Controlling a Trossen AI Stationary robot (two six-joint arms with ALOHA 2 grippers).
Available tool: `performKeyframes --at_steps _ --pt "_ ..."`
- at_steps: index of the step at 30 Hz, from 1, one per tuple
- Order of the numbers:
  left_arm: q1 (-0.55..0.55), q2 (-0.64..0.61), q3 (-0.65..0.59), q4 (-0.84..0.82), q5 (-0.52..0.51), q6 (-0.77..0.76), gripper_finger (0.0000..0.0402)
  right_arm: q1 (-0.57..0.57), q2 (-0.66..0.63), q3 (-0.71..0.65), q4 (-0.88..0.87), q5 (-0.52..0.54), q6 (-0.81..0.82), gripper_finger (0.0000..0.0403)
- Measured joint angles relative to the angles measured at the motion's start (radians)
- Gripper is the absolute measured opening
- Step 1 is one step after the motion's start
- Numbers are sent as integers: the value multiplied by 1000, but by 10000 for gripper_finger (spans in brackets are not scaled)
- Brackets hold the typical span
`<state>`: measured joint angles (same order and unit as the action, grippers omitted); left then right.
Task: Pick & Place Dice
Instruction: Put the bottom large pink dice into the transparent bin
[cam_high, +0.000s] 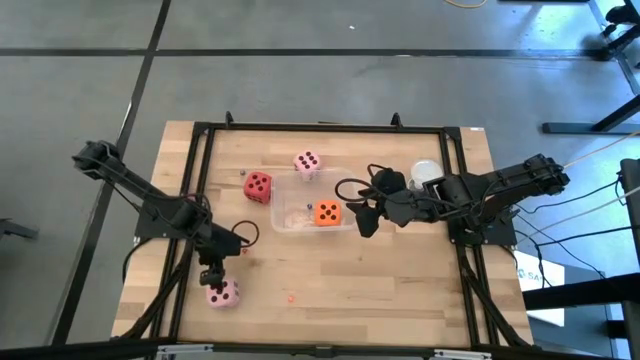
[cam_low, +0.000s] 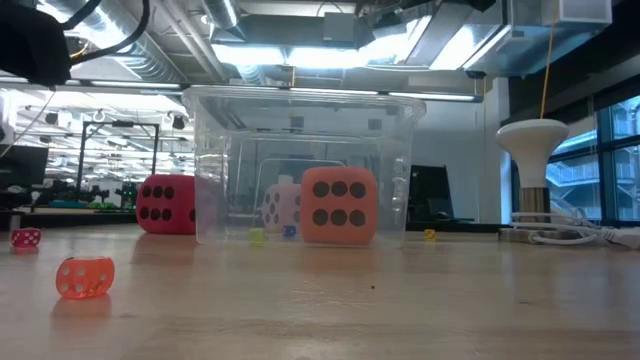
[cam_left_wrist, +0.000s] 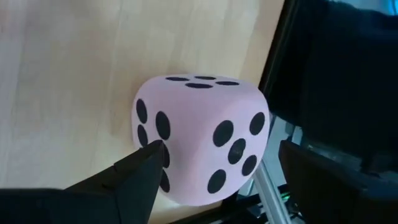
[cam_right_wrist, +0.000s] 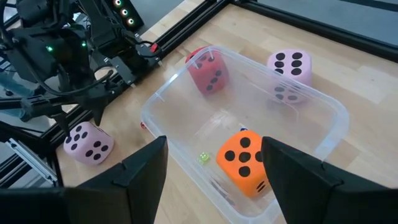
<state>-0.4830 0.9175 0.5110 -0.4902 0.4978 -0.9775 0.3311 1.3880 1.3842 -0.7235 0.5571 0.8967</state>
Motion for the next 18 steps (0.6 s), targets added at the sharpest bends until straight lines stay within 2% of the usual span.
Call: performKeyframes --at_steps 9,18 --pt "-44 81 0 -2 -22 72 313 0 0 0 0 0 12 259" --pt "-101 217 2 133 -8 114 314 0 0 0 1 -19 31 259"
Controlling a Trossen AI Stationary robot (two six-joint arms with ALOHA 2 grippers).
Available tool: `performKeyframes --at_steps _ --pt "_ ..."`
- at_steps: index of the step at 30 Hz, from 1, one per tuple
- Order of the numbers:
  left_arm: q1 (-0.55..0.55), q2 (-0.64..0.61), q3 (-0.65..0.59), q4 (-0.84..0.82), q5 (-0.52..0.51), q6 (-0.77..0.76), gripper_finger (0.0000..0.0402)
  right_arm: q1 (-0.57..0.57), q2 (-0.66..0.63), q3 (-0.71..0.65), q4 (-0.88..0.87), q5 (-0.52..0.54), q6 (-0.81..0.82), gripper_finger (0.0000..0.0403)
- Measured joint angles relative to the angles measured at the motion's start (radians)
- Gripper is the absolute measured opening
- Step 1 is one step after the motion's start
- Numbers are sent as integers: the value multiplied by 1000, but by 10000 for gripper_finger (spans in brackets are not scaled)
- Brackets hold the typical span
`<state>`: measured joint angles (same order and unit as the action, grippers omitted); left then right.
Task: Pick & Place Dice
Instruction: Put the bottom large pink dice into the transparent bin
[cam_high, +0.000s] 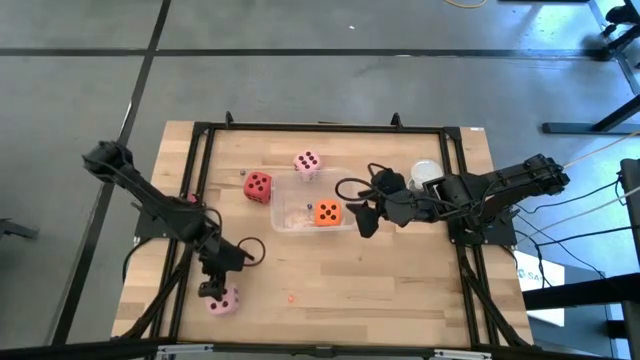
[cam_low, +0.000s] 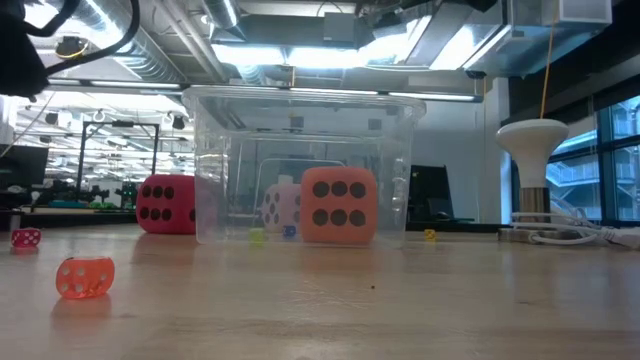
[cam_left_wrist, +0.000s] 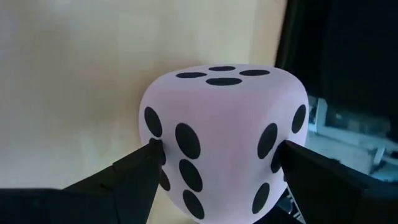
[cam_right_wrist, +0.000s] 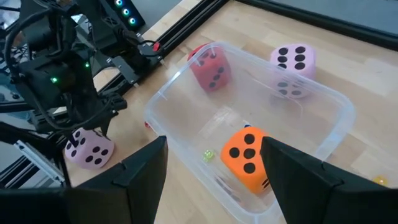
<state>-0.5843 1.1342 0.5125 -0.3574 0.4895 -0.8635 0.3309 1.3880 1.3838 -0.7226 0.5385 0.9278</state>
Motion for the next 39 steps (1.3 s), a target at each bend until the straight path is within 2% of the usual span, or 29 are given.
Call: performKeyframes --at_steps 6,11,14,20,26,35,39 --pt "-51 98 1 81 12 38 302 0 0 0 0 -8 7 259" --pt "-70 159 1 98 14 57 268 0 0 0 0 -8 7 259" --pt "-74 181 1 105 19 59 228 0 0 0 0 -8 7 259" --pt "-74 193 0 106 64 95 118 0 0 0 1 -23 7 259" --pt "-74 191 -1 151 113 127 117 4 0 0 1 -34 6 259" --pt "-75 182 -2 203 123 123 117 7 0 0 1 -32 -1 259" --pt "-62 140 -2 203 121 120 117 7 0 0 1 -31 -1 259"
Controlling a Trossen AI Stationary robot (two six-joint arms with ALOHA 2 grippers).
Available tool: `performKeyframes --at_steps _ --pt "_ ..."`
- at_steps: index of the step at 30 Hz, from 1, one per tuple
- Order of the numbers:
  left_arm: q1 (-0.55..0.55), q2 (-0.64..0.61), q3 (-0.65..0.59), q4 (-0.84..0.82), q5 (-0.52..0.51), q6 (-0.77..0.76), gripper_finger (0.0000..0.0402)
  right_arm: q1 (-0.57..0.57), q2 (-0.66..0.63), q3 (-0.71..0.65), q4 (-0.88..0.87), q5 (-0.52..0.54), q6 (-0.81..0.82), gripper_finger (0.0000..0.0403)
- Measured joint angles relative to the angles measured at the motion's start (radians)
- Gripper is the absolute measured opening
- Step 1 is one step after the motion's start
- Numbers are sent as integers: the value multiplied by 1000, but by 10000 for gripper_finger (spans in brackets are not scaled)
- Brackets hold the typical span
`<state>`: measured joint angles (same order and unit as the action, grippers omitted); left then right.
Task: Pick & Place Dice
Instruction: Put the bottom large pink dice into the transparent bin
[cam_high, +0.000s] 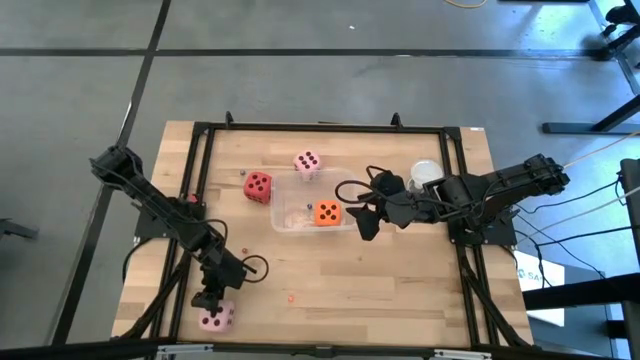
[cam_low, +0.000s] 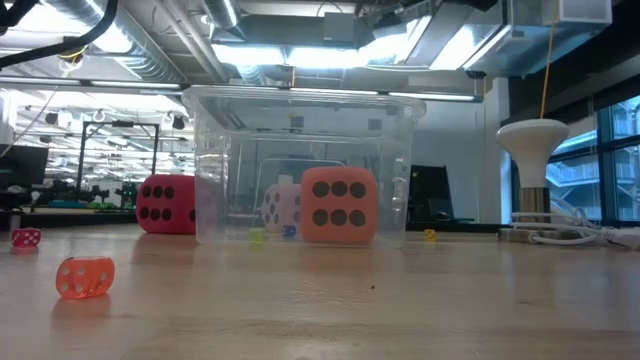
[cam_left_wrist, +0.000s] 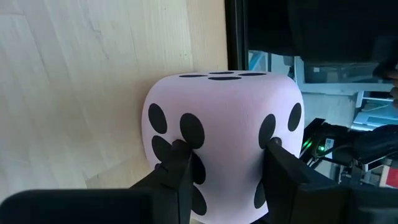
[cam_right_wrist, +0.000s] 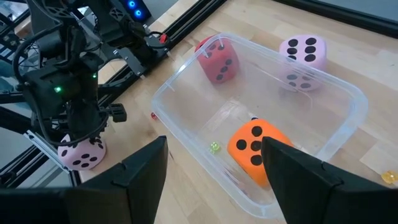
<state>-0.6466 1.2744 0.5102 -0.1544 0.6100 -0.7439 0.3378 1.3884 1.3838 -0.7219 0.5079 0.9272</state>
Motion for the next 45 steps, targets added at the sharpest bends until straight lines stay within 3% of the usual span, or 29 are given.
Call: performKeyframes --at_steps 3,7,15,24,30,37,40,45 --pt "29 -56 -2 -20 -21 -6 117 0 0 0 0 0 0 258" --pt "78 -161 -5 -88 -131 -11 111 0 0 0 0 0 -3 258" --pt "168 -384 -3 -170 -204 -12 93 0 0 0 0 -3 0 258" --pt "244 -604 -2 -70 -374 -16 87 0 0 0 0 -3 1 258" --pt "271 -721 0 54 -529 59 84 0 0 0 0 -2 1 258" --pt "323 -751 0 265 -791 237 82 0 0 0 0 0 1 258" --pt "362 -730 2 326 -848 313 81 0 0 0 0 0 1 258" --pt "454 -664 45 271 -898 388 76 0 0 0 0 0 2 258"
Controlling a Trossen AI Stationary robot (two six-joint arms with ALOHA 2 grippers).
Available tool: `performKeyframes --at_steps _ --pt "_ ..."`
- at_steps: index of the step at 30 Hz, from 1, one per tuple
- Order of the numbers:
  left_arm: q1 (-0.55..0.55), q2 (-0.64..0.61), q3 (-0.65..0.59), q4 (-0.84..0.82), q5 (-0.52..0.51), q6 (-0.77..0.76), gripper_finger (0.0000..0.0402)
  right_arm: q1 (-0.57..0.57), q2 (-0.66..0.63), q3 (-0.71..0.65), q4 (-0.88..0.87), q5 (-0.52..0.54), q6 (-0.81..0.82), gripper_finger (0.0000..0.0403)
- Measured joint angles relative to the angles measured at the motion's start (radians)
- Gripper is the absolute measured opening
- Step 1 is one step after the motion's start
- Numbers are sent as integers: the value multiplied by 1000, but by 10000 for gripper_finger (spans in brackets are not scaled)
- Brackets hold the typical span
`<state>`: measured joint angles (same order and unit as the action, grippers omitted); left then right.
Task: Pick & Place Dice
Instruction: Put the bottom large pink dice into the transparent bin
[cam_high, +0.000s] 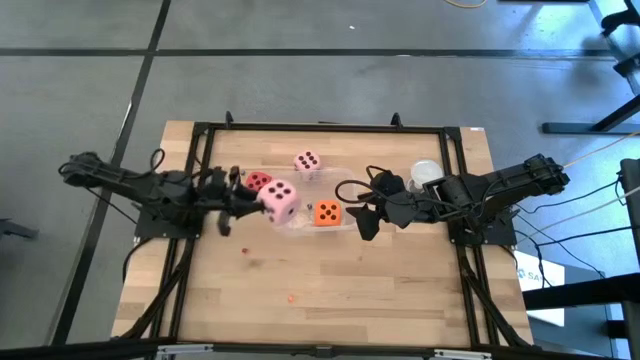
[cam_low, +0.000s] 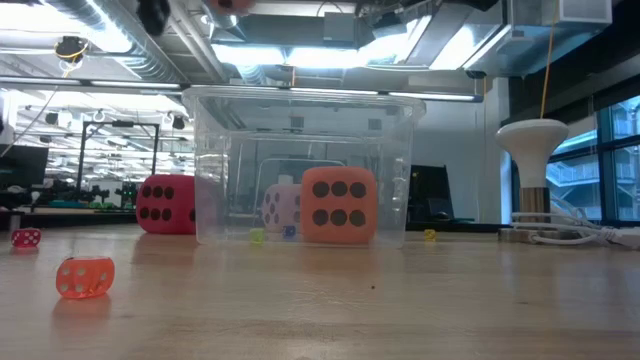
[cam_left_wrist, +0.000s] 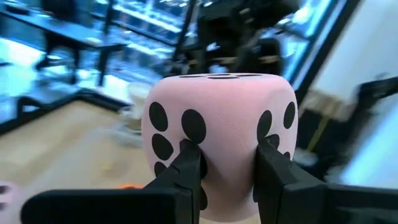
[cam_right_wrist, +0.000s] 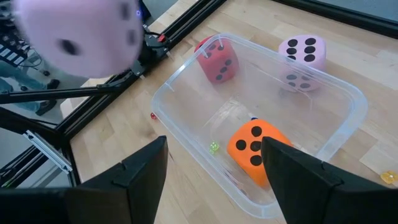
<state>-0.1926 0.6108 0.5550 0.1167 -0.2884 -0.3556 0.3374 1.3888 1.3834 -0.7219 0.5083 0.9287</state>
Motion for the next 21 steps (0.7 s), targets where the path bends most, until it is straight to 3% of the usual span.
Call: performKeyframes --at_steps 7,12,17,21 --pt "180 144 124 -64 117 70 74 0 0 0 0 0 2 258" --pt "295 260 246 -294 224 105 74 0 0 0 0 0 5 258" --pt "364 367 349 -496 236 154 70 0 0 0 0 0 6 258" --pt "379 450 405 -565 268 217 65 0 0 0 0 0 5 258"
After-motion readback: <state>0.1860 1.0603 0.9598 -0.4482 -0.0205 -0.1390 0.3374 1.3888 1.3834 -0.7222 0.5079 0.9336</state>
